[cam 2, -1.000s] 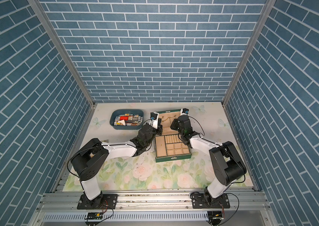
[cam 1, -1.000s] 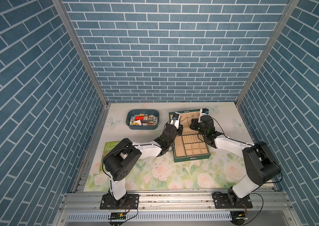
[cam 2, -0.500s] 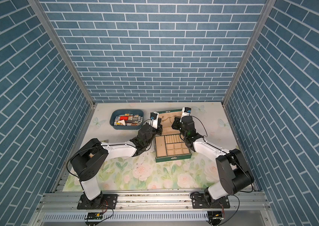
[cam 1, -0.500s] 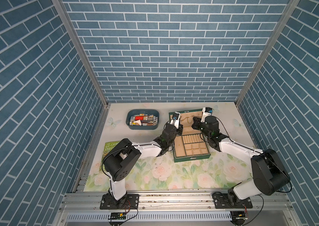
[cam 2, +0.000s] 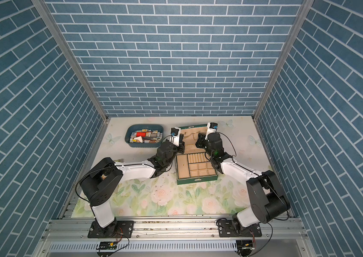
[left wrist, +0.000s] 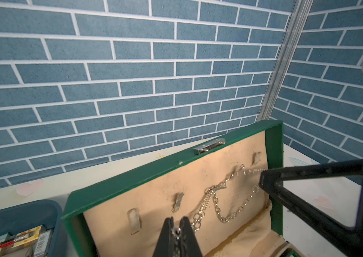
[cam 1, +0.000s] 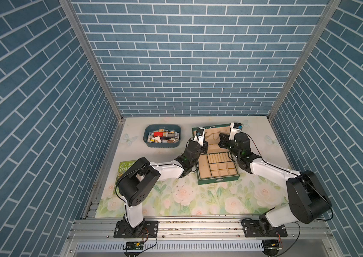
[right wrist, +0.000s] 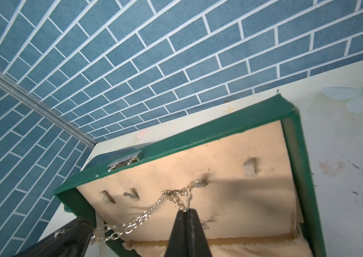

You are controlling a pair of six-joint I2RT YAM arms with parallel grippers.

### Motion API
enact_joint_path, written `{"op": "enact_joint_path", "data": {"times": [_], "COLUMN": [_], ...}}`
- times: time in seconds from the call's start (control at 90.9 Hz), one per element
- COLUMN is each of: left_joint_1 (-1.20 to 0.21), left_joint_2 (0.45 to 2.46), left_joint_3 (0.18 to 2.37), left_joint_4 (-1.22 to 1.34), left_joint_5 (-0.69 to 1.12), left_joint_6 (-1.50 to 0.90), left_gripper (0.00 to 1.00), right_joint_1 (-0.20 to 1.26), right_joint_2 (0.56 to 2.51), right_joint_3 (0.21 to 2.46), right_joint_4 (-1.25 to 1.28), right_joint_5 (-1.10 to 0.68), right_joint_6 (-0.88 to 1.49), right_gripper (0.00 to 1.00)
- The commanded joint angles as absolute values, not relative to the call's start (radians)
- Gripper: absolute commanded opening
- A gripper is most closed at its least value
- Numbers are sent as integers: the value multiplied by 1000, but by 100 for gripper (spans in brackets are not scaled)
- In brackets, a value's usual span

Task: Put jewelry chain into jewelry box
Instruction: Adjust the necklace in the storage slot.

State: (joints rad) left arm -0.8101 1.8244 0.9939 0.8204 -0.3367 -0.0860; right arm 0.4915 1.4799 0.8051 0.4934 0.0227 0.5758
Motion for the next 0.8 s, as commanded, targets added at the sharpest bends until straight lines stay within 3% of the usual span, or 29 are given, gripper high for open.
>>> {"op": "enact_joint_path", "data": {"times": [0.0, 0.792], "left_joint_1": [-815, -815], "left_joint_2": [1801, 1805], "left_joint_3": [994, 992], "left_joint_4": [812, 804], "left_joint_5": [-342, -343], "left_joint_6": [-87, -86], "left_gripper": [0, 0], "right_joint_1": [488, 464], "right_joint_2": [1438, 1552], "right_joint_3": [785, 763], "right_joint_4": [561, 551], "right_joint_5": [-9, -2], "right_joint_6": [567, 611], "right_gripper": [0, 0]}}
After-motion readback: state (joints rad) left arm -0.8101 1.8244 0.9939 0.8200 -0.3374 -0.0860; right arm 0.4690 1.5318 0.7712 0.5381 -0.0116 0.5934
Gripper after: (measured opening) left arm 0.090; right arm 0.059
